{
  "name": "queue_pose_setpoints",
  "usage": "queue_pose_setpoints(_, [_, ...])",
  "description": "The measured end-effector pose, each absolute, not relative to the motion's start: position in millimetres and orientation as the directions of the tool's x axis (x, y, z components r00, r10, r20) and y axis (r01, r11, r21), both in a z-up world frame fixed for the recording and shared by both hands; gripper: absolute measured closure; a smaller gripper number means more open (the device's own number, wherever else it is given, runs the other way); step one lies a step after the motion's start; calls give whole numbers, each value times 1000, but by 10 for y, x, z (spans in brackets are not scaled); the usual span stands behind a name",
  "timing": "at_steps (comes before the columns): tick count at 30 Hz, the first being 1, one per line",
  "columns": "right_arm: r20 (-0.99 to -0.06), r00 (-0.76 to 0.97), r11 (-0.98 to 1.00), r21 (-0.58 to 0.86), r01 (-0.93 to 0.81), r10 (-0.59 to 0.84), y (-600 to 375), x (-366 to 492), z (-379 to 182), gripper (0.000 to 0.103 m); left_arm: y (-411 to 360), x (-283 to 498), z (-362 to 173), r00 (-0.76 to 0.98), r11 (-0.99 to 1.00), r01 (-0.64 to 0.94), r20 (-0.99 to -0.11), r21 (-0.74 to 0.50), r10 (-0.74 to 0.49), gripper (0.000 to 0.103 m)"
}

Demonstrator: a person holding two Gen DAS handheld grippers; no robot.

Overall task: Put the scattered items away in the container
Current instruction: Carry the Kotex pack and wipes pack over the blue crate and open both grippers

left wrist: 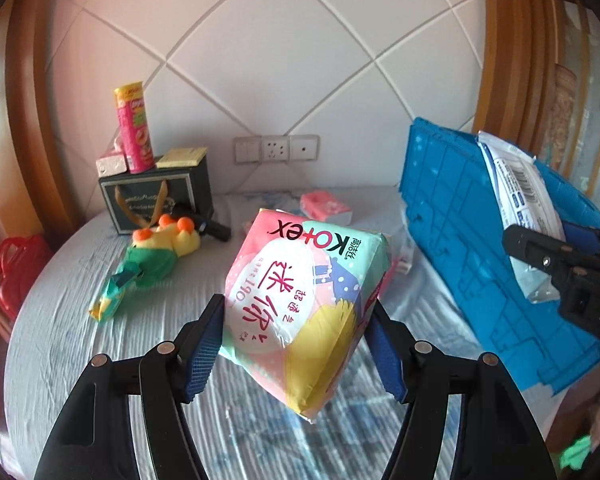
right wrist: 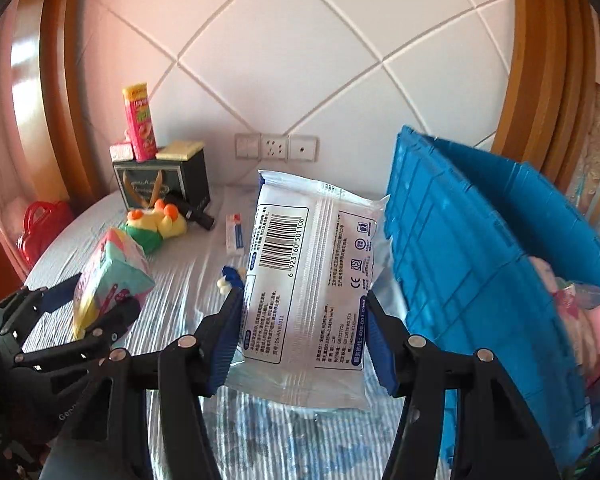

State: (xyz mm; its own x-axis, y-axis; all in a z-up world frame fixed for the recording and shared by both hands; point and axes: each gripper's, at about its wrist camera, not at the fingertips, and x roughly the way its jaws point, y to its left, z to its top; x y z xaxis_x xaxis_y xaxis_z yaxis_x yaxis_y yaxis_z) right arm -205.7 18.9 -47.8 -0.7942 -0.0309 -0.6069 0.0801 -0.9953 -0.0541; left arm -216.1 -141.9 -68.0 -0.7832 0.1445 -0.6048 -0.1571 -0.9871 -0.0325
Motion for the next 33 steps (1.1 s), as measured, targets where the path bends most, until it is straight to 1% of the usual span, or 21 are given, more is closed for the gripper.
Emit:
queue_pose_setpoints(6, [-515, -856, -997, -73, 5, 34, 996, -1780, 5, 47, -636, -2010, -269, -832, -975, -220, -515, -38, 208, 36])
queue_pose_setpoints(12, [-473, -875, -992, -116, -57, 106, 2139, -1601, 179, 47, 504, -1846, 23, -858, -963, -265, -443, -53, 260, 36])
queue_pose_setpoints(16, [-480, -868, -989, -125, -78, 130, 2918, -1507, 117, 46, 1278, -1770, 62, -845, -955, -291, -454, -54, 283, 36])
queue_pose_setpoints(19, [-509, -851, -988, -138, -71, 132, 3371, -1540, -1, 47, 1754, -1692, 21, -839, -955, -293, -465, -52, 282, 36])
queue_pose_setpoints(22, [-540, -834, -990, -126, -57, 117, 3679, -1608, -135, 47, 2113, -1649, 0, -829, -954, -299, -484, -39, 279, 36])
queue_pose_setpoints(28, [-556, -827, -995, -87, -43, 84, 4010, -1642, -253, 47, 2516, -1609, -26, -837, -962, -274, -496, 11, 232, 35])
queue_pose_setpoints(30, [-561, -824, -996, -83, -36, 76, 4058, -1654, -279, 44, 2572, -1611, -50, -834, -964, -265, -505, 10, 223, 34])
queue_pose_setpoints(31, [-562, -823, -996, -83, -38, 78, 4078, -1661, -283, 38, 2592, -1612, -67, -831, -965, -262, -511, 13, 219, 33])
queue_pose_setpoints(32, [-562, -823, -996, -82, -42, 81, 4103, -1666, -289, 27, 2612, -1602, -77, -831, -965, -262, -513, 16, 217, 31])
queue_pose_setpoints(33, [-561, -824, -996, -79, -48, 84, 4127, -1669, -289, 21, 2623, -1591, -84, -833, -966, -258, -512, 23, 210, 26])
